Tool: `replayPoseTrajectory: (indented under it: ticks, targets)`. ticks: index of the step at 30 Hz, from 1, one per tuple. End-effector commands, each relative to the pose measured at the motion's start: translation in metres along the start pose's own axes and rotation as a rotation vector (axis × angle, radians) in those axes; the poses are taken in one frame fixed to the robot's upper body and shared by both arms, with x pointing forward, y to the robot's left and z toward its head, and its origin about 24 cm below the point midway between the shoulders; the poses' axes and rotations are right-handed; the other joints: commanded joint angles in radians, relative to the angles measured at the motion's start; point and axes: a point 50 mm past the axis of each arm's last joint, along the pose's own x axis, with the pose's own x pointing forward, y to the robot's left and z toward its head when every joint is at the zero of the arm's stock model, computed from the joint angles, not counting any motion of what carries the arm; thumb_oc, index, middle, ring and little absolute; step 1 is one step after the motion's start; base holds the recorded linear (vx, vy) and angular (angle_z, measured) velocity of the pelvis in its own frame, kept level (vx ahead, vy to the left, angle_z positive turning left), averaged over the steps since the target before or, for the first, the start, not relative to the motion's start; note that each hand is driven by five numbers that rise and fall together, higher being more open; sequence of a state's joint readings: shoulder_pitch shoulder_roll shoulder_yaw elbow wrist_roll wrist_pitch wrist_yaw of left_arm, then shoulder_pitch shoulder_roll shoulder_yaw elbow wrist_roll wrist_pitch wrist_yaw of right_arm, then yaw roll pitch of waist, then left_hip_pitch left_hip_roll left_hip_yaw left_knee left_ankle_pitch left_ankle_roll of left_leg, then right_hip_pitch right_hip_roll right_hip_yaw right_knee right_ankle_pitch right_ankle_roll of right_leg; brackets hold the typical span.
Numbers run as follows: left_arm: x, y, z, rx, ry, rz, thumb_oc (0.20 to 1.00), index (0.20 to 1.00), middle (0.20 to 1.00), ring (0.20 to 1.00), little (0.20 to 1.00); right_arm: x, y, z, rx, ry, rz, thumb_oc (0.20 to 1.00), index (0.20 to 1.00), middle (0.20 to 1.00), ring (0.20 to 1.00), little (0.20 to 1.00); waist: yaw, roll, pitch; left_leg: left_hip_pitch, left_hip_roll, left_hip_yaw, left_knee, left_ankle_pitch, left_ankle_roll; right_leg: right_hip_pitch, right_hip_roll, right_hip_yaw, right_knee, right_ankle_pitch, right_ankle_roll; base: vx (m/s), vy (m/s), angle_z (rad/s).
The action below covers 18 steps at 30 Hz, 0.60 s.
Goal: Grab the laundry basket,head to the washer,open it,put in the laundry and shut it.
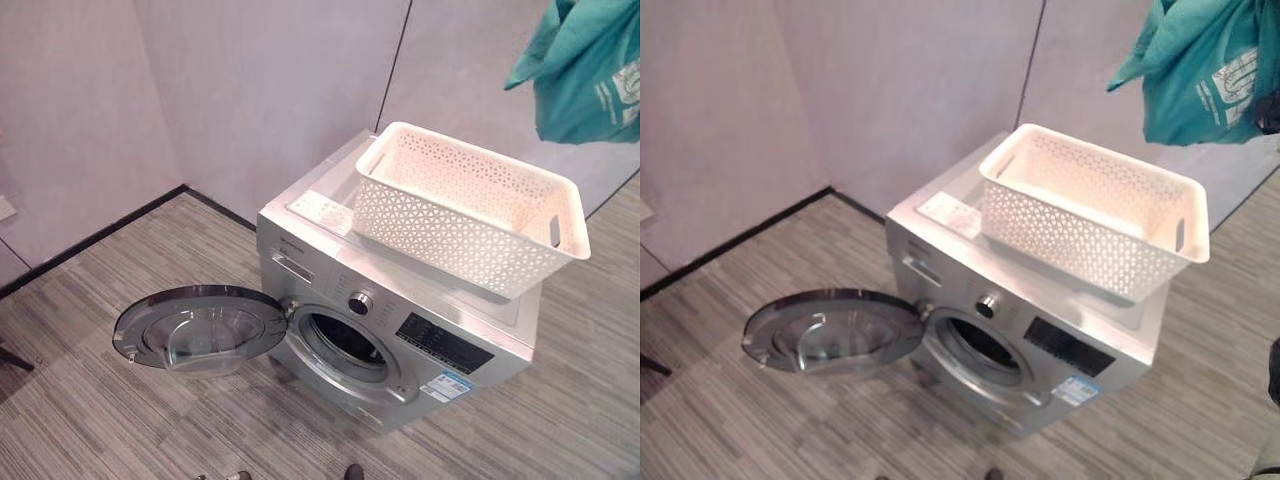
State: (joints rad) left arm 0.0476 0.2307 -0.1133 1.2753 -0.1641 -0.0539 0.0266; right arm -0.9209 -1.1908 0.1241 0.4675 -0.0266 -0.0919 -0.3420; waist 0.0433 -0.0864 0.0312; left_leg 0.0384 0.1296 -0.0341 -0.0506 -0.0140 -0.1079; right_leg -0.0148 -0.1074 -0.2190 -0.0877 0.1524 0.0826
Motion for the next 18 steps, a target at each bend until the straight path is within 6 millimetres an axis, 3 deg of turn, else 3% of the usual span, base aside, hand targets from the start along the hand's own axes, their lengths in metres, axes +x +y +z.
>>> replayPoseTrajectory:
  ticks: [1, 4, 7, 8, 11, 12, 14, 15, 18]
  targets:
    - [0.002, 0.01, 0.005, 0.063, 0.008, 0.033, 1.0, 1.0, 1.0, 1.0, 1.0, -0.001, -0.052, -0.002, -0.155, -0.044, -0.174, 0.2, 0.2, 0.2, 0.2, 0.2, -0.045, -0.029, -0.008, 0.035, -0.041, 0.019, 0.081, -0.142, 0.073, 0.025, -0.084, 0.085, 0.08, -0.128, 0.084, -0.06, 0.2, -0.31]
    - [0.001, 0.008, 0.003, 0.065, 0.014, 0.027, 1.0, 1.0, 1.0, 1.0, 1.0, -0.036, -0.053, -0.03, -0.249, 0.027, -0.134, 0.2, 0.2, 0.2, 0.2, 0.2, -0.078, -0.027, -0.005, 0.049, -0.067, 0.047, 0.084, -0.161, 0.099, 0.003, -0.101, 0.127, 0.083, -0.109, 0.098, -0.02, 0.154, -0.34]
    - [0.001, 0.012, 0.004, 0.074, 0.01, 0.033, 1.0, 1.0, 1.0, 1.0, 1.0, -0.057, -0.059, -0.047, -0.297, 0.085, -0.111, 0.2, 0.2, 0.2, 0.2, 0.2, -0.068, -0.035, -0.003, 0.058, -0.079, 0.067, 0.083, -0.168, 0.11, -0.01, -0.106, 0.155, 0.086, -0.1, 0.105, -0.03, 0.076, -0.51]
    - [0.001, 0.012, 0.004, 0.063, 0.008, 0.032, 1.0, 1.0, 1.0, 1.0, 1.0, -0.069, -0.054, -0.059, -0.316, 0.133, -0.077, 0.2, 0.2, 0.2, 0.2, 0.2, -0.092, -0.027, 0.001, 0.063, -0.084, 0.076, 0.082, -0.172, 0.117, -0.019, -0.11, 0.17, 0.087, -0.093, 0.109, -0.02, 0.066, -0.41]
    - [0.001, 0.016, 0.004, 0.062, 0.007, 0.042, 1.0, 1.0, 1.0, 1.0, 1.0, -0.091, -0.052, -0.075, -0.317, 0.203, -0.039, 0.2, 0.2, 0.2, 0.2, 0.2, -0.091, -0.032, 0.001, 0.072, -0.089, 0.092, 0.075, -0.173, 0.125, -0.03, -0.114, 0.189, 0.09, -0.087, 0.113, -0.02, 0.057, -0.32]
    - [0.001, 0.016, 0.005, 0.046, 0.003, 0.045, 1.0, 1.0, 1.0, 1.0, 1.0, -0.111, -0.042, -0.089, -0.297, 0.275, 0.019, 0.2, 0.2, 0.2, 0.2, 0.2, -0.103, -0.03, 0.003, 0.08, -0.095, 0.102, 0.07, -0.175, 0.13, -0.034, -0.116, 0.202, 0.09, -0.083, 0.116, -0.01, 0.033, -0.19]
    - [0.001, 0.017, 0.006, 0.041, 0.001, 0.045, 1.0, 1.0, 1.0, 1.0, 1.0, -0.121, -0.038, -0.094, -0.292, 0.305, 0.047, 0.2, 0.2, 0.2, 0.2, 0.2, -0.105, -0.03, 0.004, 0.084, -0.097, 0.107, 0.069, -0.175, 0.133, -0.036, -0.117, 0.208, 0.09, -0.081, 0.117, 0.0, 0.028, -0.2]
    - [0.001, 0.015, 0.007, 0.026, -0.006, 0.039, 1.0, 1.0, 1.0, 1.0, 1.0, -0.143, -0.03, -0.104, -0.282, 0.362, 0.102, 0.2, 0.2, 0.2, 0.2, 0.2, -0.119, -0.026, 0.005, 0.091, -0.1, 0.115, 0.067, -0.178, 0.137, -0.04, -0.118, 0.218, 0.09, -0.078, 0.12, 0.0, 0.016, -0.24]
    - [0.001, 0.014, 0.007, 0.031, -0.005, 0.036, 1.0, 1.0, 1.0, 1.0, 1.0, -0.155, -0.026, -0.108, -0.256, 0.397, 0.116, 0.2, 0.2, 0.2, 0.2, 0.2, -0.118, -0.025, 0.005, 0.094, -0.101, 0.12, 0.066, -0.179, 0.138, -0.042, -0.119, 0.224, 0.091, -0.079, 0.12, 0.01, 0.016, -0.18]
